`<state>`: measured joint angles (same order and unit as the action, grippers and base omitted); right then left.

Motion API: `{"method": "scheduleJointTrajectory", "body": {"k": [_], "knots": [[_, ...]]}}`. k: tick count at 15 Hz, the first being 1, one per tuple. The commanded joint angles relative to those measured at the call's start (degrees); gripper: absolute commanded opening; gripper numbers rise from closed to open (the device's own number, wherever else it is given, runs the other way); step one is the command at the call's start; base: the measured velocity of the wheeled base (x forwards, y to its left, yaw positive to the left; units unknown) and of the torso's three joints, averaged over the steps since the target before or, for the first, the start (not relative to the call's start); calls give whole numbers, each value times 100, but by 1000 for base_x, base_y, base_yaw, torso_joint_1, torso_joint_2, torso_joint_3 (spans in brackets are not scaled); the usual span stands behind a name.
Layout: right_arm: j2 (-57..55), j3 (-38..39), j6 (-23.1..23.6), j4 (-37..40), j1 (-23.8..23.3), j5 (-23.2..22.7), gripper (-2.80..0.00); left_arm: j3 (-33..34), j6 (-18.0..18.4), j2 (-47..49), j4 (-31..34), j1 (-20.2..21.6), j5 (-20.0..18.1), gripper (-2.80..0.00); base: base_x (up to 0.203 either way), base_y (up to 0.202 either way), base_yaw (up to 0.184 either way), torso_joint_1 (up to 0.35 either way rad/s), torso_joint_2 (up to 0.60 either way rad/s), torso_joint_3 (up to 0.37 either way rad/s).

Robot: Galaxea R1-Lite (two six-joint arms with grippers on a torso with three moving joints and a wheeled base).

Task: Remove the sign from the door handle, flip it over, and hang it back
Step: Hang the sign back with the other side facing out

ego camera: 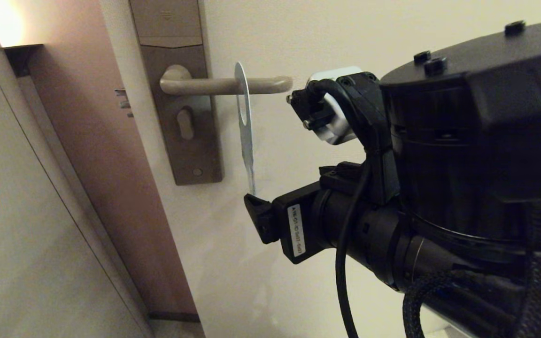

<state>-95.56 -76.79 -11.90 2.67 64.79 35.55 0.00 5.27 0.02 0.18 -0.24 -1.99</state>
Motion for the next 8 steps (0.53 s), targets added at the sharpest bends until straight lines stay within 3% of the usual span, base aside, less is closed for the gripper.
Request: {"method": "scheduleJointTrajectory", "body": {"k": [1,8], "knots": [[-21,6,-28,-77,-2,14,-280,0,1,-2,-1,-2,-3,-280,0,0,0,0,0,0],[-15,67,-55,-153,-2,-13,-280,0,1,-2,-1,-2,-3,-280,0,0,0,0,0,0]]}}
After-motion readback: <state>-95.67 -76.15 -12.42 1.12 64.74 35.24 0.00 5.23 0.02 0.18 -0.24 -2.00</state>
